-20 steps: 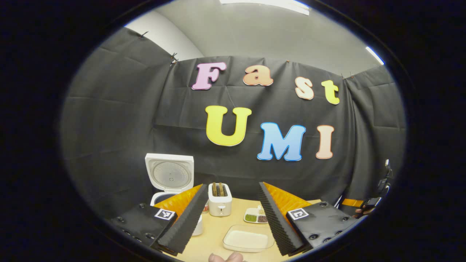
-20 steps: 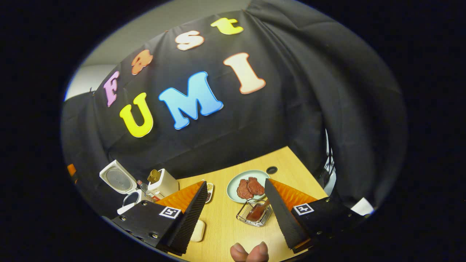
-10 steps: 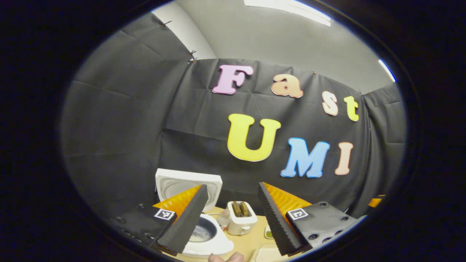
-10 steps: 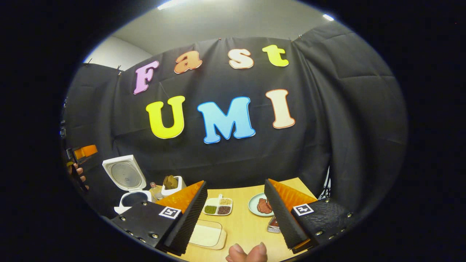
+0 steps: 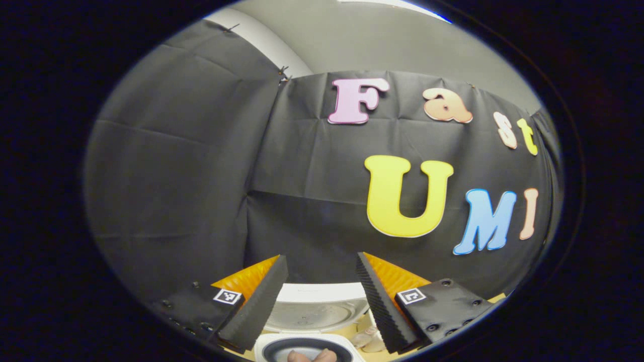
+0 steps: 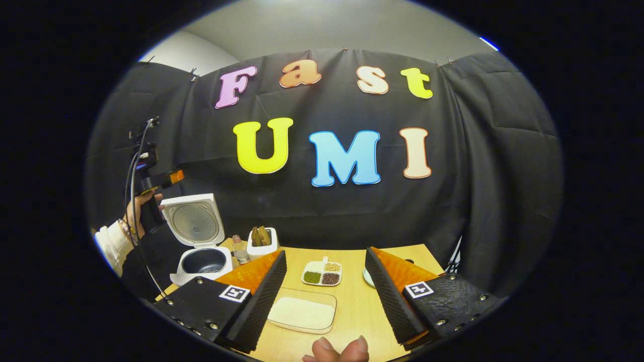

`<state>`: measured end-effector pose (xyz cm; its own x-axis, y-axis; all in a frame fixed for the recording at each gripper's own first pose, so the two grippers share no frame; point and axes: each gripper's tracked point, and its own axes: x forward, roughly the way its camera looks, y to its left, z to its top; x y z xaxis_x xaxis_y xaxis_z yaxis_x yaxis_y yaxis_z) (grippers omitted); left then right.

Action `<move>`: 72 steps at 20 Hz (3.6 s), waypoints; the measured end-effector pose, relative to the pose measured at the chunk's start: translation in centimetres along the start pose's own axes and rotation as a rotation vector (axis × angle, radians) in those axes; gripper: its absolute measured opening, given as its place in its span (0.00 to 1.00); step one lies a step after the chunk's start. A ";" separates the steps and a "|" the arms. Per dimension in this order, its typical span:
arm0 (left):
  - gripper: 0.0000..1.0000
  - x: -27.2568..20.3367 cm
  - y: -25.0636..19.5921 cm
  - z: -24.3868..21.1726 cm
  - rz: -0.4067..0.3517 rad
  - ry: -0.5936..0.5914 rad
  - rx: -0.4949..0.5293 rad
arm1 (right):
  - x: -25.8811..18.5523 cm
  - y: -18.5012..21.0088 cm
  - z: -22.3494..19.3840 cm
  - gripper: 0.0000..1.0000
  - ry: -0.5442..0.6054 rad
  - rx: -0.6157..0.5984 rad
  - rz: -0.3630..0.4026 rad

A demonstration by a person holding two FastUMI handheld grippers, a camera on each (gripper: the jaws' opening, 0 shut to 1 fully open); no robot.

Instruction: Close the left gripper, press the button to open the rice cooker; take a wooden spoon from the chopstick holder with the right hand, scoop a spoonful of rice and pour it into the rice cooker, then put the wooden spoon back into the chopstick holder.

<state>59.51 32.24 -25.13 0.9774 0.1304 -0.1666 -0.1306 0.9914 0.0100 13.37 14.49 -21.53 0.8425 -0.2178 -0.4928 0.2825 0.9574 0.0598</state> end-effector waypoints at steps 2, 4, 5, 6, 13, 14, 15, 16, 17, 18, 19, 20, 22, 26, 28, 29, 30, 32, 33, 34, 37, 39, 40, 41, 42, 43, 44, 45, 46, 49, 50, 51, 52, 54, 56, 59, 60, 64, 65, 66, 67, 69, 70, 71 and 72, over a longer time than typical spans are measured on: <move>1.00 3.2 0.1 -1.6 0.009 0.048 0.017 | -0.2 0.2 -0.7 0.96 0.016 -0.028 -0.004; 0.96 5.6 0.6 -3.8 0.029 0.104 0.028 | -0.2 0.2 -1.5 0.96 0.041 -0.047 -0.009; 0.92 6.3 0.9 -5.0 0.041 0.135 0.038 | -0.3 0.2 -1.7 0.96 0.049 -0.042 -0.013; 1.00 6.9 1.4 -6.3 0.064 0.167 0.054 | -0.1 0.3 -1.9 0.96 0.058 -0.030 -0.013; 0.96 7.5 2.6 -8.5 0.117 0.217 0.108 | 0.1 1.9 -2.8 0.96 0.094 -0.008 0.024; 0.95 7.6 2.7 -8.6 0.121 0.233 0.102 | 0.2 2.3 -2.8 0.96 0.093 -0.008 0.035; 0.94 7.4 2.8 -8.8 0.119 0.247 0.097 | 0.2 2.6 -2.7 0.96 0.092 -0.010 0.043; 0.94 7.3 2.8 -8.9 0.119 0.258 0.095 | 0.3 2.8 -3.0 0.96 0.097 -0.013 0.049; 0.94 6.9 2.6 -8.9 0.107 0.261 0.095 | 0.2 3.1 -3.3 0.96 0.104 -0.013 0.055; 0.95 6.4 2.3 -8.6 0.089 0.251 0.096 | 0.1 3.3 -3.4 0.96 0.106 -0.010 0.060; 0.95 5.5 2.2 -8.7 0.075 0.252 0.084 | 0.1 3.4 -3.4 0.96 0.104 -0.009 0.063; 0.94 4.3 1.8 -8.7 0.060 0.243 0.080 | 0.0 3.4 -3.5 0.96 0.109 -0.009 0.066; 0.94 0.7 1.0 -9.4 0.044 0.234 0.086 | -0.1 3.2 -4.1 0.96 0.125 -0.006 0.067; 0.94 -5.2 -0.1 -12.4 0.029 0.255 0.097 | 0.1 3.0 -4.1 0.96 0.123 0.030 0.066; 0.94 -8.4 0.6 -14.3 0.030 0.290 0.085 | 0.1 3.0 -4.3 0.96 0.129 0.042 0.070; 0.94 -9.6 0.3 -15.5 0.032 0.310 0.090 | 0.2 3.1 -4.2 0.96 0.131 0.047 0.073; 0.94 -11.1 0.1 -17.1 0.033 0.326 0.098 | 0.3 3.4 -4.6 0.96 0.138 0.052 0.080; 0.95 -12.8 -0.6 -20.3 0.018 0.377 0.099 | 0.4 3.7 -4.9 0.96 0.151 0.054 0.093; 0.96 -13.7 -0.6 -22.8 0.023 0.444 0.090 | 0.5 3.9 -5.0 0.96 0.155 0.053 0.099; 0.96 -14.9 -0.3 -25.5 0.037 0.502 0.088 | 0.6 4.0 -5.1 0.96 0.160 0.051 0.103; 0.96 -16.8 0.1 -32.1 0.058 0.610 0.128 | 0.7 4.0 -5.8 0.96 0.173 0.043 0.110; 0.96 -15.6 -0.7 -32.1 0.033 0.514 0.164 | 0.6 3.7 -6.3 0.96 0.187 0.053 0.109; 0.96 -16.2 -0.9 -31.2 0.036 0.507 0.142 | 0.6 3.7 -6.5 0.96 0.195 0.068 0.112; 0.96 -16.1 -0.9 -30.8 0.037 0.510 0.114 | 0.6 3.8 -6.8 0.96 0.202 0.084 0.116; 0.97 -16.8 -0.6 -31.0 0.043 0.536 0.096 | 0.7 3.7 -6.8 0.96 0.204 0.092 0.116; 0.97 -16.8 -0.5 -31.1 0.045 0.541 0.091 | 0.8 3.6 -6.7 0.96 0.200 0.092 0.115; 0.97 -16.9 -0.2 -31.1 0.040 0.541 0.102 | 0.9 3.3 -6.8 0.96 0.196 0.093 0.111; 0.96 -16.8 -0.2 -31.0 0.034 0.545 0.116 | 0.7 3.3 -6.9 0.96 0.191 0.104 0.110; 0.94 -16.7 -0.2 -31.0 0.031 0.547 0.129 | 0.7 3.1 -7.0 0.96 0.185 0.122 0.107; 0.96 -16.6 -0.5 -30.9 0.017 0.575 0.141 | 0.3 2.0 -7.1 0.96 0.166 0.157 0.092; 0.96 -16.5 -0.5 -30.8 0.018 0.576 0.144 | 0.1 1.4 -7.1 0.96 0.158 0.149 0.080; 0.96 -16.5 -0.7 -30.8 0.010 0.582 0.153 | -0.1 0.7 -7.0 0.96 0.148 0.140 0.068; 0.96 -16.6 -1.0 -30.8 0.006 0.586 0.166 | -0.2 0.1 -7.1 0.96 0.144 0.140 0.061; 0.96 -16.4 -2.1 -29.2 -0.013 0.549 0.167 | -0.7 -0.5 -7.3 0.96 0.142 0.157 0.054; 0.96 -16.5 -3.8 -27.7 -0.043 0.514 0.152 | -0.9 -1.5 -7.7 0.96 0.151 0.170 0.045; 0.96 -17.8 -6.7 -24.9 -0.083 0.479 0.114 | -1.2 -2.9 -7.8 0.96 0.156 0.181 0.033; 0.96 -18.8 -7.7 -23.5 -0.105 0.461 0.098 | -1.1 -3.4 -7.7 0.96 0.152 0.182 0.030; 0.96 -22.3 -12.1 -17.5 -0.197 0.365 0.048 | -0.6 -4.7 -7.6 0.96 0.156 0.187 0.035; 0.96 -23.0 -13.7 -15.7 -0.219 0.340 0.038 | -0.4 -5.1 -7.3 0.96 0.150 0.187 0.036; 0.96 -24.0 -14.8 -14.1 -0.245 0.316 0.029 | -0.3 -5.3 -7.0 0.96 0.143 0.188 0.040; 0.95 -25.0 -15.7 -12.8 -0.268 0.294 0.022 | -0.3 -5.5 -6.9 0.96 0.141 0.188 0.047; 0.95 -27.1 -17.8 -10.1 -0.318 0.241 0.014 | -0.2 -6.3 -6.8 0.96 0.128 0.182 0.052; 0.94 -28.3 -18.8 -9.0 -0.344 0.215 0.020 | -0.2 -6.7 -6.6 0.96 0.121 0.179 0.052; 0.94 -29.5 -20.0 -7.9 -0.374 0.187 0.022 | -0.1 -7.1 -6.5 0.96 0.117 0.177 0.054; 0.94 -30.8 -21.4 -6.6 -0.408 0.149 0.014 | -0.2 -7.5 -6.3 0.96 0.112 0.178 0.057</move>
<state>31.13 6.94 -26.69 0.9136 -0.2746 -0.3000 0.2649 0.9615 -0.0733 8.19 8.51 -27.32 0.8062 -0.1323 -0.5766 0.3204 0.9170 0.2376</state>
